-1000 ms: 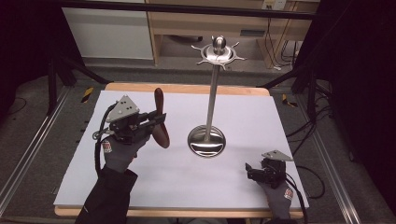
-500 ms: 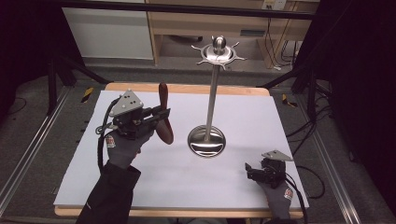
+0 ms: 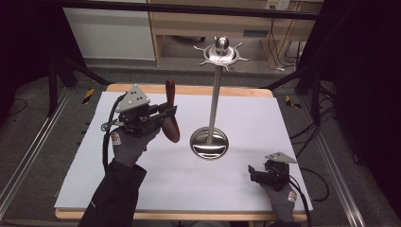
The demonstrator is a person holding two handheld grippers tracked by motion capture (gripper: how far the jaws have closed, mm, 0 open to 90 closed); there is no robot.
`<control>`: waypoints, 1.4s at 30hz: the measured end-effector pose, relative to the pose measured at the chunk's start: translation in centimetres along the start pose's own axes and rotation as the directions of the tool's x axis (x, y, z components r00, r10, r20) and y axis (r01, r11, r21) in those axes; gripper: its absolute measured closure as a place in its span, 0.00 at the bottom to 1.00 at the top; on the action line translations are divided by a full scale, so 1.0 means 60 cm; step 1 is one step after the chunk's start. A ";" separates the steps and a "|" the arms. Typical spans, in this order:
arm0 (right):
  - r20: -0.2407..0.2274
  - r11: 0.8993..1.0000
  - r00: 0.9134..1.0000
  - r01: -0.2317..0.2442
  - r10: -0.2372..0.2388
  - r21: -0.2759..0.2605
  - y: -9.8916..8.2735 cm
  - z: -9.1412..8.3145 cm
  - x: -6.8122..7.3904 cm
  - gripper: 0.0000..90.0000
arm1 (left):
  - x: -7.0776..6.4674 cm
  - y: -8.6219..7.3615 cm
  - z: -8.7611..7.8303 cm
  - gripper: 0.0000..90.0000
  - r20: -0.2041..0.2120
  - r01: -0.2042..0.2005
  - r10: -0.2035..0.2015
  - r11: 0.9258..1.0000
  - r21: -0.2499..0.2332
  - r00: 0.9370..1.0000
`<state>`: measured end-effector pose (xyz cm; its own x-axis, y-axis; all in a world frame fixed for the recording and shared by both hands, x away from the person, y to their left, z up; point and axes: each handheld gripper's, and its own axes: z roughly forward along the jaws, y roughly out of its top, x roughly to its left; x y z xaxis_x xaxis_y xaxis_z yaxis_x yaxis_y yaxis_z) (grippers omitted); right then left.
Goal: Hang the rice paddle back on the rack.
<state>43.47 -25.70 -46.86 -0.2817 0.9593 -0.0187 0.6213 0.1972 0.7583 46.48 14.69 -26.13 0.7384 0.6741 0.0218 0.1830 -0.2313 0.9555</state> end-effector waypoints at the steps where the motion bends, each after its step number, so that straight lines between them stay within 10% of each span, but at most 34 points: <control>1: 0.001 1.000 1.000 0.001 -0.001 0.001 0.000 0.000 0.000 0.14 | -0.001 0.001 0.000 0.86 0.000 0.000 0.000 1.000 -0.003 1.000; 42: -0.011 1.000 1.000 -0.007 0.007 -0.004 0.000 0.001 -0.001 0.15 | -0.012 0.055 0.030 0.86 0.016 -0.027 0.027 1.000 -0.010 1.000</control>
<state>43.54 -25.73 -46.90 -0.2852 0.9585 -0.0066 0.6204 0.1898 0.7609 47.71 12.21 -23.52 0.7532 0.6564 0.0427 0.1569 -0.2424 0.9574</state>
